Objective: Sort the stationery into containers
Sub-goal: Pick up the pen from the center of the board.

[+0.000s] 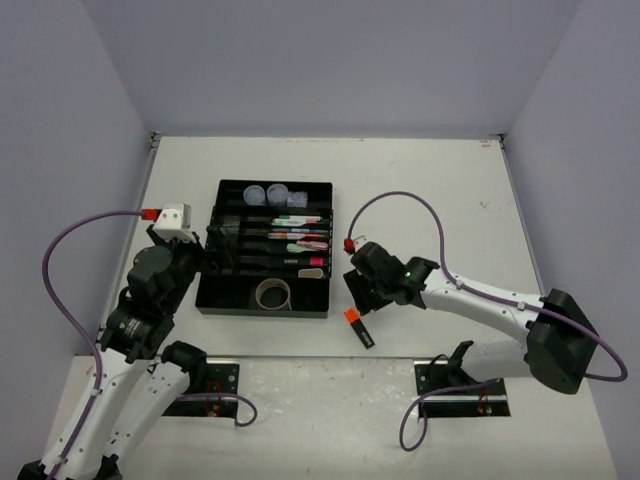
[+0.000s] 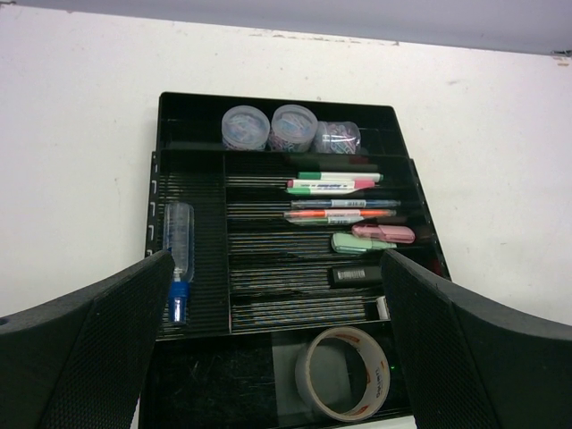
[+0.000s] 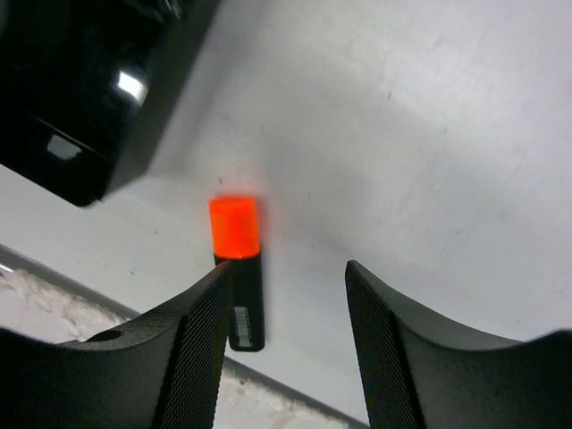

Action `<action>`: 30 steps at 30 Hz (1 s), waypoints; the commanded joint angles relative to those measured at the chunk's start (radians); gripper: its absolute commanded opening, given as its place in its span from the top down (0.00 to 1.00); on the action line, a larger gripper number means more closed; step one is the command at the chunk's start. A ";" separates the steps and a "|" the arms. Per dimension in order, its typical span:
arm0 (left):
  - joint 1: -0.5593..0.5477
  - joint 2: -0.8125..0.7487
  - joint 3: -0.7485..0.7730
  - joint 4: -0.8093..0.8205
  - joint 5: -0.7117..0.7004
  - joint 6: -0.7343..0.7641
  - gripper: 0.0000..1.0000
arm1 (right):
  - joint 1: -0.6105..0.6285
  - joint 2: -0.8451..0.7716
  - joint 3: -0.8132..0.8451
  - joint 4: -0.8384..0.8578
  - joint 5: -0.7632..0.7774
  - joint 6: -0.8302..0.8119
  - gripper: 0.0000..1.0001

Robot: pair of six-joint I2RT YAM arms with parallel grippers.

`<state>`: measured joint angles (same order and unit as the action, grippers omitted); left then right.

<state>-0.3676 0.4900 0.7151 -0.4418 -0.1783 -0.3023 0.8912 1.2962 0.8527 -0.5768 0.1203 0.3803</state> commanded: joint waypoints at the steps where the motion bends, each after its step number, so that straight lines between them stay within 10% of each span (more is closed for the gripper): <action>1: 0.006 0.016 0.003 0.030 0.002 0.017 0.00 | 0.051 -0.032 -0.064 0.040 -0.030 0.179 0.45; 17: 0.006 0.027 0.000 0.034 0.017 0.019 0.00 | 0.187 0.201 -0.043 0.045 0.030 0.250 0.51; 30: 0.006 0.022 -0.001 0.034 0.016 0.020 0.00 | 0.210 0.150 0.138 -0.166 0.256 0.206 0.78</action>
<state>-0.3676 0.5133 0.7151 -0.4416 -0.1669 -0.3023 1.0950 1.5326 0.8680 -0.6184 0.2114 0.6004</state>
